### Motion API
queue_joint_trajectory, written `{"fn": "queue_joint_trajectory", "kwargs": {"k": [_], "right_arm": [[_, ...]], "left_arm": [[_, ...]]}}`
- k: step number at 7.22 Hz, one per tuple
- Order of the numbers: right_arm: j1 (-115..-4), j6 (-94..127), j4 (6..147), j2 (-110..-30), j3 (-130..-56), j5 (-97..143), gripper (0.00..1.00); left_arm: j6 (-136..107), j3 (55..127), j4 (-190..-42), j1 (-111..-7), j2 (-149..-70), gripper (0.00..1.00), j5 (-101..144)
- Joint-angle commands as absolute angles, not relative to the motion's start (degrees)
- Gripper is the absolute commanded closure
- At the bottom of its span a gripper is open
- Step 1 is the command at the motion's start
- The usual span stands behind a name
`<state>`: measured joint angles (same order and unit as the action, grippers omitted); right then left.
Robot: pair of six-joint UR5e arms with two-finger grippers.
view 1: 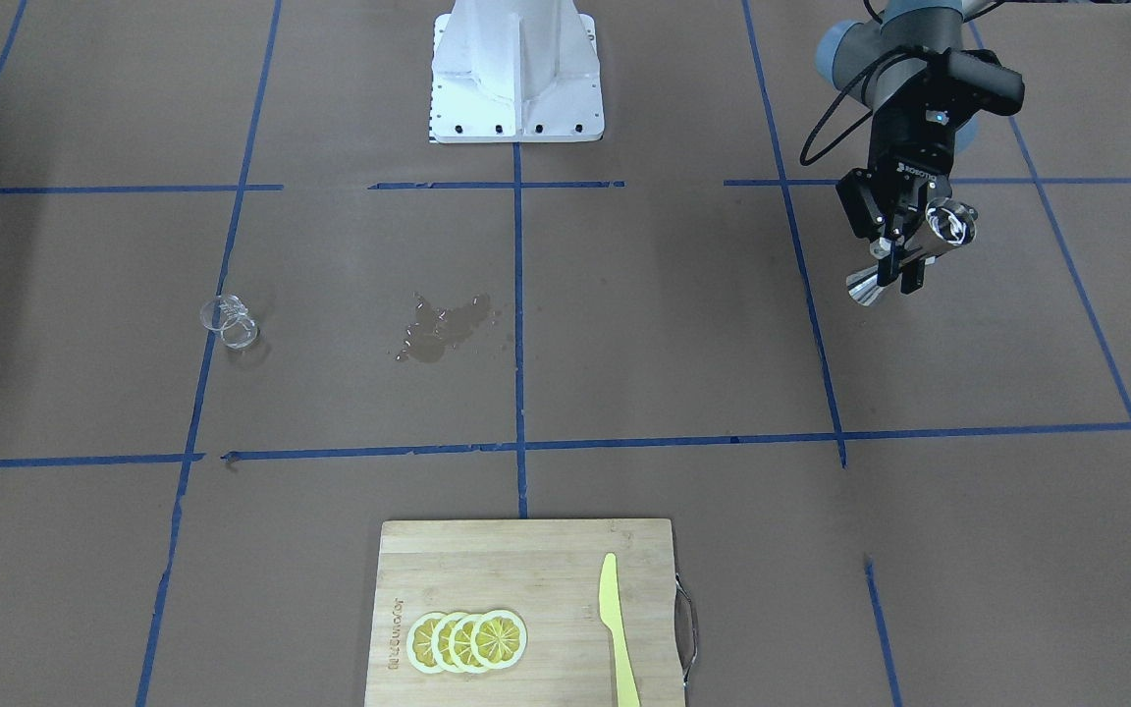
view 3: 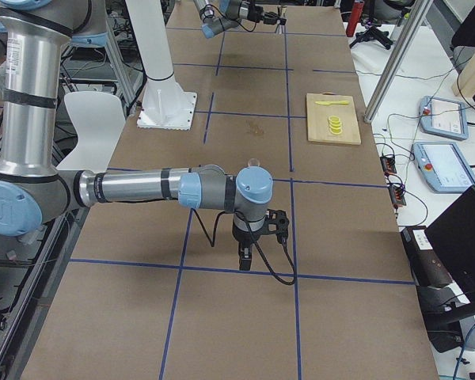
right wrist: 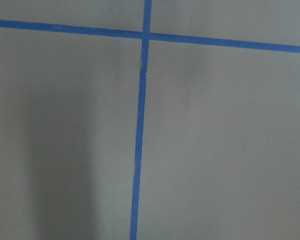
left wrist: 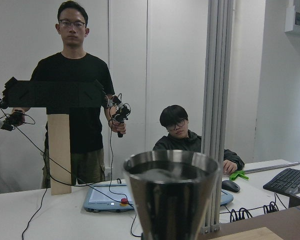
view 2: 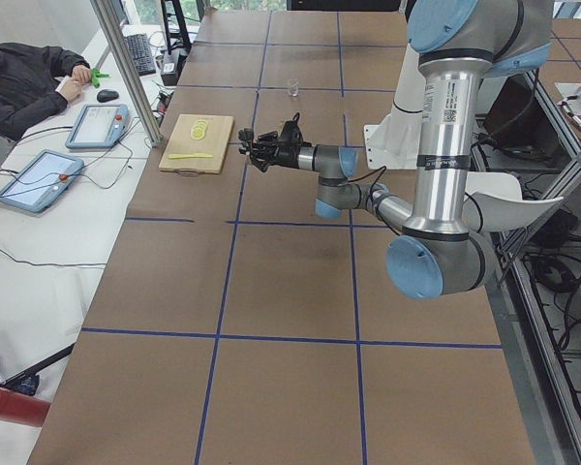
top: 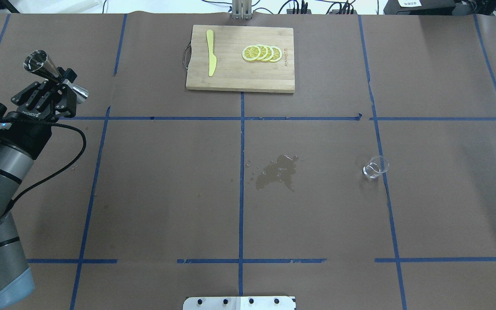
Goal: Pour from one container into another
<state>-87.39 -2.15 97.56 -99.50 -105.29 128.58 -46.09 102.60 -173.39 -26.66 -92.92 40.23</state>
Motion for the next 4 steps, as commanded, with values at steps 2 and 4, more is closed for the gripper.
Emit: {"fn": "queue_joint_trajectory", "kwargs": {"k": [2,4], "right_arm": [[-87.45,-2.11,97.56,-99.49,-105.29,128.58,0.00],[-87.45,-2.11,97.56,-99.49,-105.29,128.58,0.00]], "left_arm": [[-46.49,101.09,-167.79,-23.73,-92.29,1.00,34.28],[-46.58,98.18,-167.52,-23.47,-90.81,1.00,31.82]]}}
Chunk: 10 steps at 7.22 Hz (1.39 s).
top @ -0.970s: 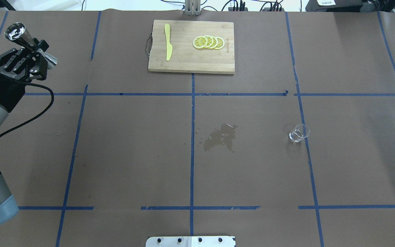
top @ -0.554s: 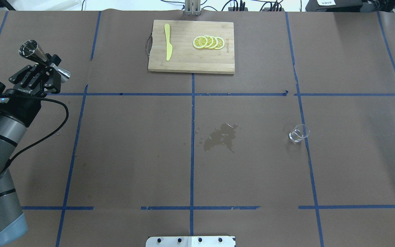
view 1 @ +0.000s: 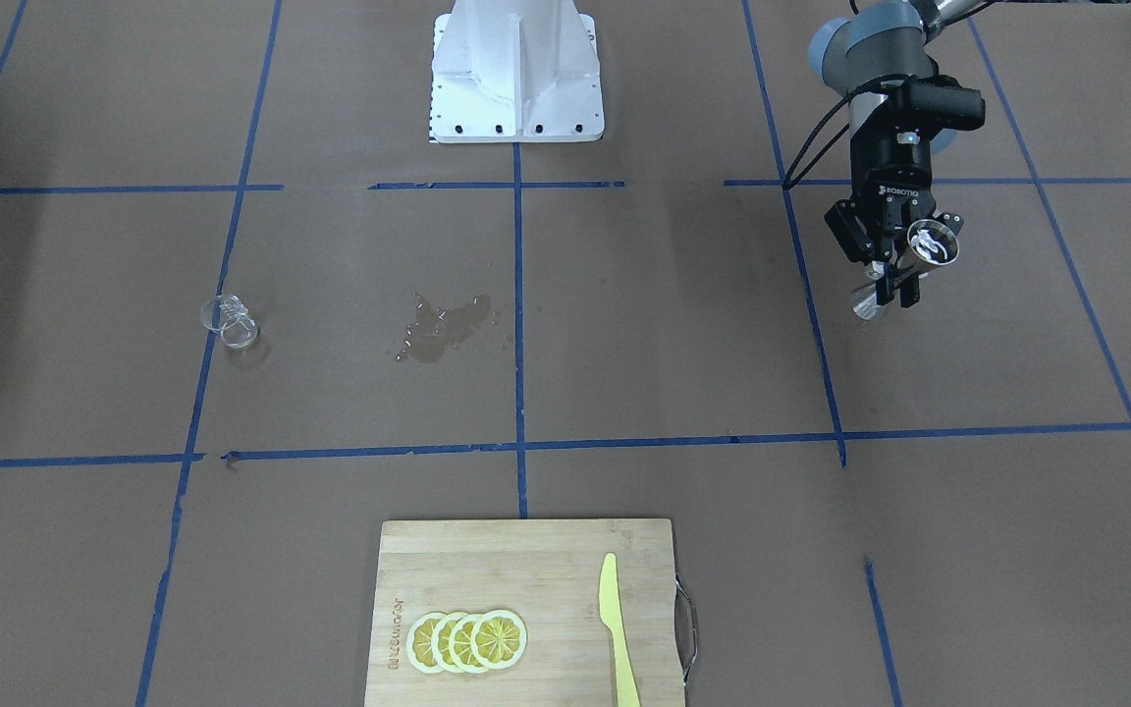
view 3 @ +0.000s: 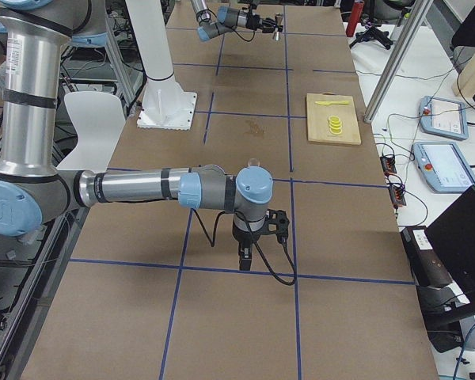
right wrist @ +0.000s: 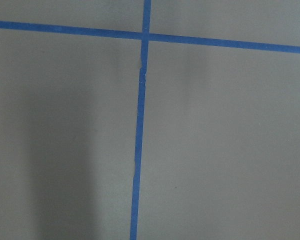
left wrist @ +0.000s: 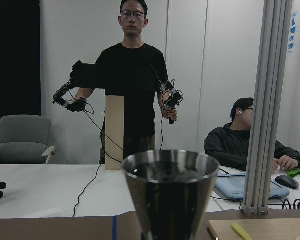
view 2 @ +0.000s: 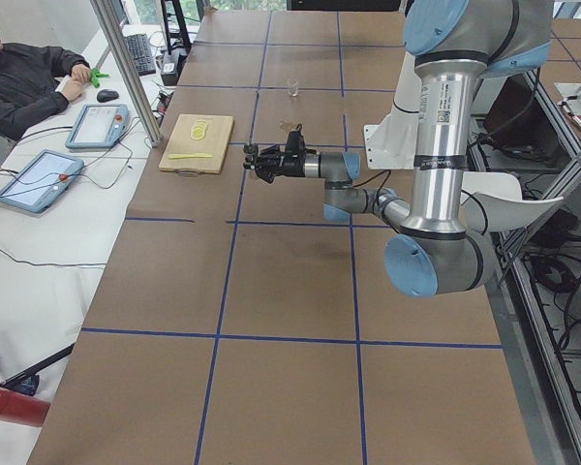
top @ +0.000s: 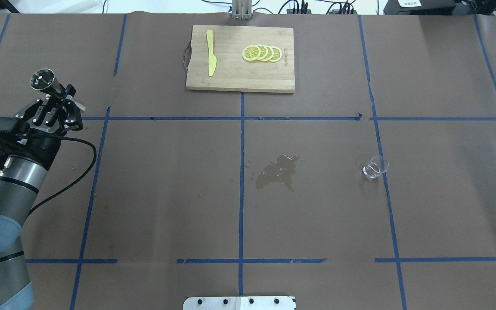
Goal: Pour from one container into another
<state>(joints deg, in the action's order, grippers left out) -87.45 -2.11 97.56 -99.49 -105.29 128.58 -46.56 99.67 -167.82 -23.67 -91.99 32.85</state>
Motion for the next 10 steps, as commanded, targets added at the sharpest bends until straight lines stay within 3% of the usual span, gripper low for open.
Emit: {"fn": "queue_joint_trajectory", "kwargs": {"k": [1,10], "right_arm": [[-87.54,-2.02,97.56,-99.49,-105.29,128.58,0.00],[-87.63,-1.93,97.47,-99.32,-105.38,128.85,0.00]], "left_arm": [[-46.58,96.87,-167.52,-23.47,-89.92,1.00,31.82],[-56.61,91.14,-167.96,-16.72,-88.34,1.00,25.58]]}}
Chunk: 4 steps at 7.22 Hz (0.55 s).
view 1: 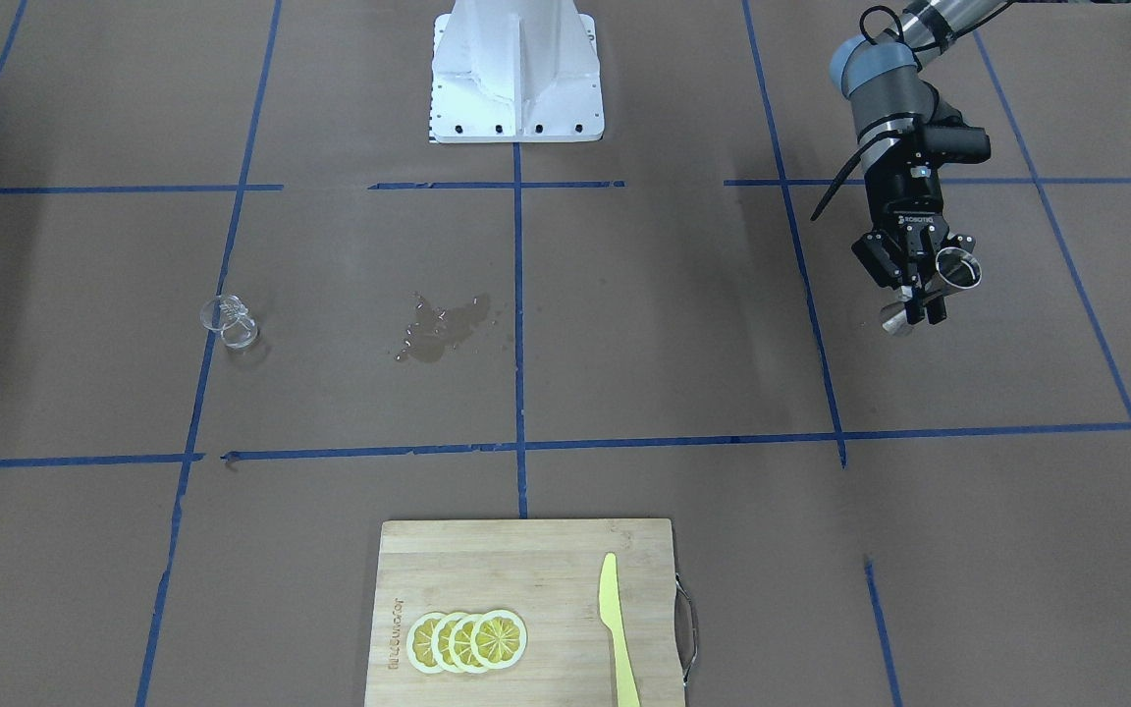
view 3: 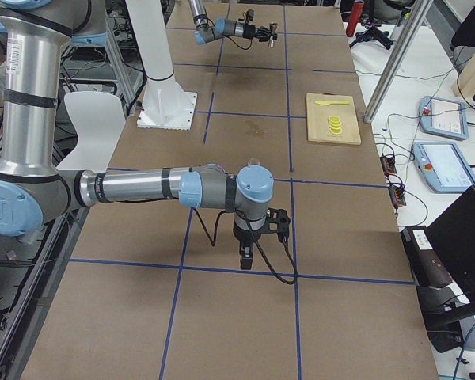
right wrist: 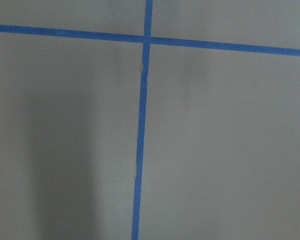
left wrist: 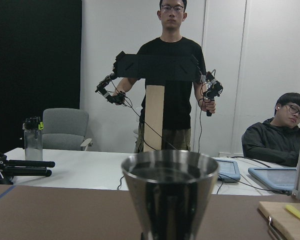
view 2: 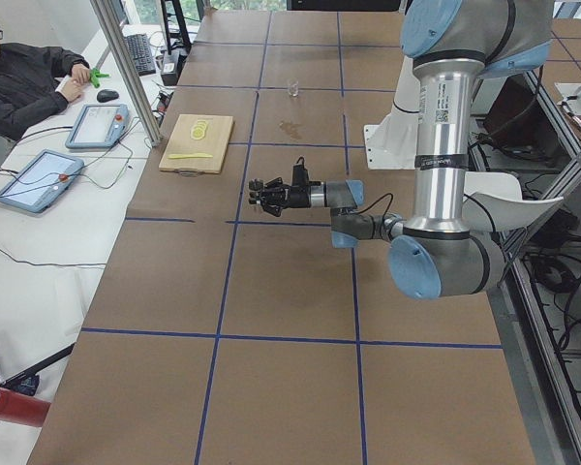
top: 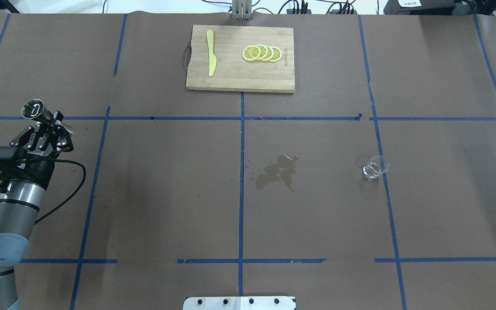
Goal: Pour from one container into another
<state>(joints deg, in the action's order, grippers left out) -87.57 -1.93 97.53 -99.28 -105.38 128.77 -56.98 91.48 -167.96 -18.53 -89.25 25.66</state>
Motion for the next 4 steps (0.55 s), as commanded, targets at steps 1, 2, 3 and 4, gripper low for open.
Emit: {"fn": "queue_joint_trajectory", "kwargs": {"k": [1,2,3,4], "right_arm": [[-87.63,-1.93,97.47,-99.32,-105.38,128.76,0.00],[-87.63,-1.93,97.56,-99.32,-105.38,128.76,0.00],[-87.63,-1.93,97.47,-99.32,-105.38,128.76,0.00],[-87.63,-1.93,97.47,-99.32,-105.38,128.76,0.00]], "left_arm": [[-55.73,91.23,-168.13,-15.57,-87.55,1.00,25.75],[-55.72,91.23,-168.31,-14.43,-87.54,1.00,25.84],[-57.20,91.23,-168.57,-12.76,-87.54,1.00,25.75],[-58.61,90.97,-168.84,-12.14,-87.54,1.00,25.58]]}}
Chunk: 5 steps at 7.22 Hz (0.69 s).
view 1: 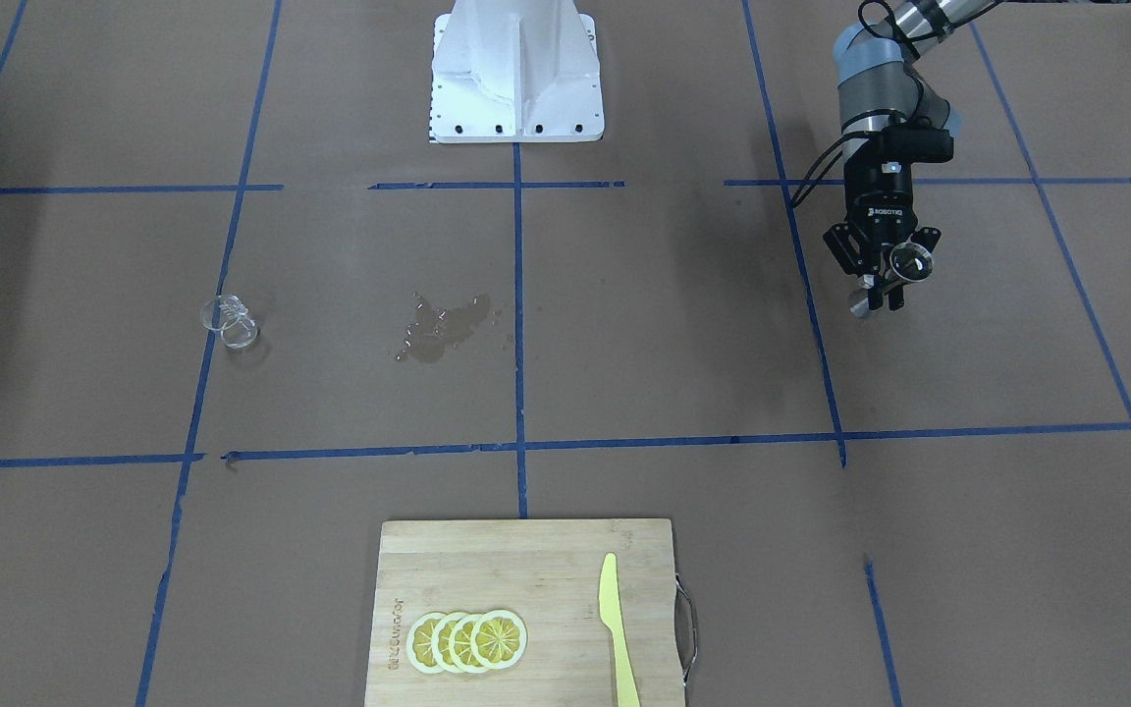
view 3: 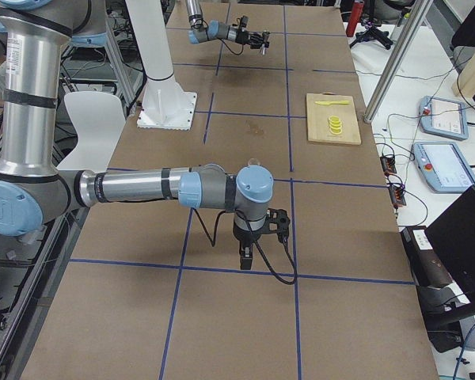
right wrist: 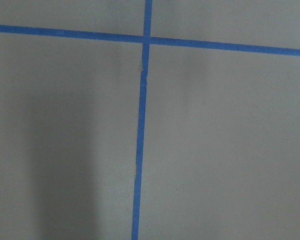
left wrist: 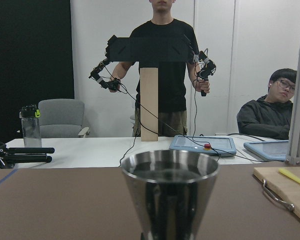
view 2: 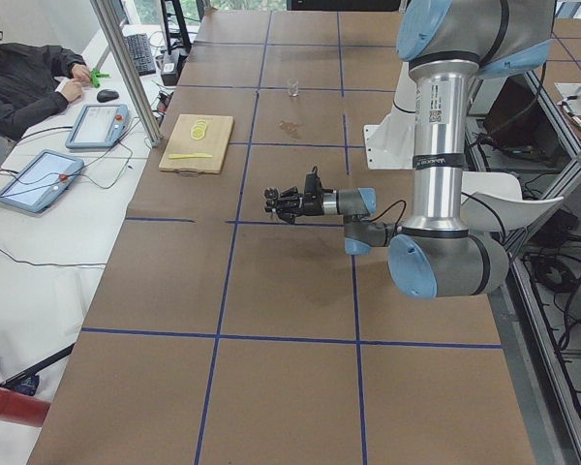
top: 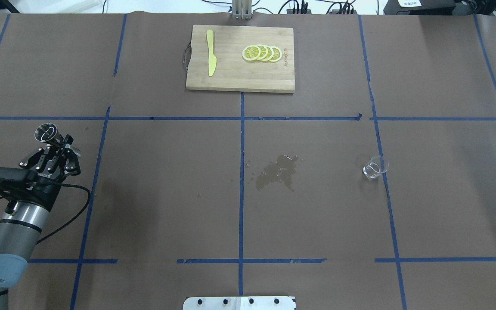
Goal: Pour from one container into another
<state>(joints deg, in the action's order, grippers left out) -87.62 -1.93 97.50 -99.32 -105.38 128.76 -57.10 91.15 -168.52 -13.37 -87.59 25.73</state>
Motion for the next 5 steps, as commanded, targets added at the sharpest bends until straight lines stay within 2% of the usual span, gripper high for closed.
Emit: {"fn": "queue_joint_trajectory", "kwargs": {"k": [1,5], "right_arm": [[-87.63,-1.93,97.56,-99.32,-105.38,128.76,0.00],[-87.63,-1.93,97.47,-99.23,-105.38,128.76,0.00]], "left_arm": [[-59.75,89.57,-168.92,-12.04,-87.71,1.00,24.71],[-63.72,86.75,-169.10,-9.85,-88.42,1.00,22.07]]}}
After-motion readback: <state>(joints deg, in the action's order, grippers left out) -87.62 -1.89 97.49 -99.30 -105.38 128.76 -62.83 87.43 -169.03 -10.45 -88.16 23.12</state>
